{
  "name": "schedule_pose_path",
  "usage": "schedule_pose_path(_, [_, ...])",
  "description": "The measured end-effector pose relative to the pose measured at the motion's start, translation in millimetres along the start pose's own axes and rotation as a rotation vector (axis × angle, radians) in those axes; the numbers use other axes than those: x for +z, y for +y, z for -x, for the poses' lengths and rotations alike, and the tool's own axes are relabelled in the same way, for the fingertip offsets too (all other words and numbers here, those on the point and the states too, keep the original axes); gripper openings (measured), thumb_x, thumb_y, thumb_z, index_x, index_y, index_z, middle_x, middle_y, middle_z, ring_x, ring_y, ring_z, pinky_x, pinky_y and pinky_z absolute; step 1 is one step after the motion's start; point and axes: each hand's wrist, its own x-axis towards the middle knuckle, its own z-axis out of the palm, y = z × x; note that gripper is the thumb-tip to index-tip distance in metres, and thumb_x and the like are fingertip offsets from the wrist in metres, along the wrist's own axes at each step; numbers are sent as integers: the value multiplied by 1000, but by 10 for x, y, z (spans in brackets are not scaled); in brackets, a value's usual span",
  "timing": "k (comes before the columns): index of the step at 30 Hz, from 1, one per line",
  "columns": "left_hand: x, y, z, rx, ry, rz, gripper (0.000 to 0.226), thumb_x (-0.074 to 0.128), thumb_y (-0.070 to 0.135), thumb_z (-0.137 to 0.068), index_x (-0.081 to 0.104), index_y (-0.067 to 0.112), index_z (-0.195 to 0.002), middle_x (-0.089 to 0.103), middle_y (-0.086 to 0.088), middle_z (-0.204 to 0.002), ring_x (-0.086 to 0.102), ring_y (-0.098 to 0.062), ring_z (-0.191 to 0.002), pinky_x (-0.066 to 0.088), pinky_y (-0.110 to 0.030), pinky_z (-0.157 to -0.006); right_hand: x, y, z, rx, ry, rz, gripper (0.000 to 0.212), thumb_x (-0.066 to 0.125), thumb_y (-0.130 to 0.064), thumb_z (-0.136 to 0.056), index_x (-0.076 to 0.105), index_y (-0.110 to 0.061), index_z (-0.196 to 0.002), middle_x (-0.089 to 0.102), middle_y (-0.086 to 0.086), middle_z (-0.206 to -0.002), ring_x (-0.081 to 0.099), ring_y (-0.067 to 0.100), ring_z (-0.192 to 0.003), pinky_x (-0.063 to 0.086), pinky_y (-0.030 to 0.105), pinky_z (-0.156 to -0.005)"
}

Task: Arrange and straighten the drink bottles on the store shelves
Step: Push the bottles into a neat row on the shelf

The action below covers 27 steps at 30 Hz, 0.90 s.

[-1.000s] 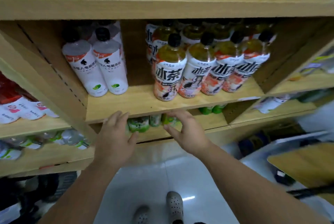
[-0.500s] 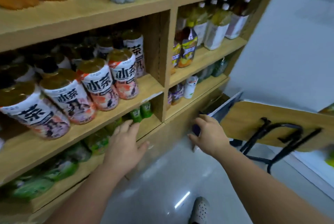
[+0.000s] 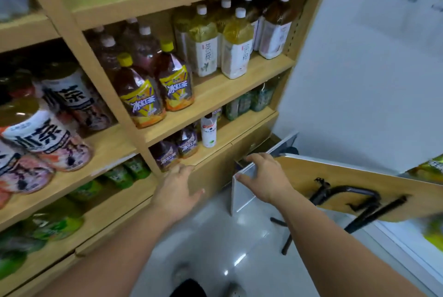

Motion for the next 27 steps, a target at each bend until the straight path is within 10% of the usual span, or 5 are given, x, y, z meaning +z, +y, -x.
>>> schedule_pose_path(16, [620, 80, -2511, -160, -25, -4, 74, 63, 56, -84, 43, 22, -147, 57, -7, -144, 56, -33, -129, 48, -41, -103, 376, 208, -2375, -96, -199, -97, 59, 71, -41, -92, 51, -27, -146, 48, 4, -147, 50, 27, -131, 44, 37, -107])
schedule_pose_path(19, [728, -47, -2764, -123, -54, -288, 87, 10, 69, -93, 32, 13, -156, 40, -18, -157, 37, -39, -145, 31, -48, -117, 451, 279, -2708, -129, -225, -96, 53, 69, -39, -95, 52, -28, -144, 51, 5, -144, 53, 29, -127, 47, 36, -101])
schedule_pose_path(27, [656, 139, -3005, -366, -174, -161, 57, 22, 18, -111, -3, 3, -160, 32, -28, -157, 42, -44, -139, 31, -47, -117, 623, 167, -3431, -310, -343, 28, 47, 63, -42, -98, 56, -13, -135, 63, 11, -132, 58, 29, -121, 47, 38, -102])
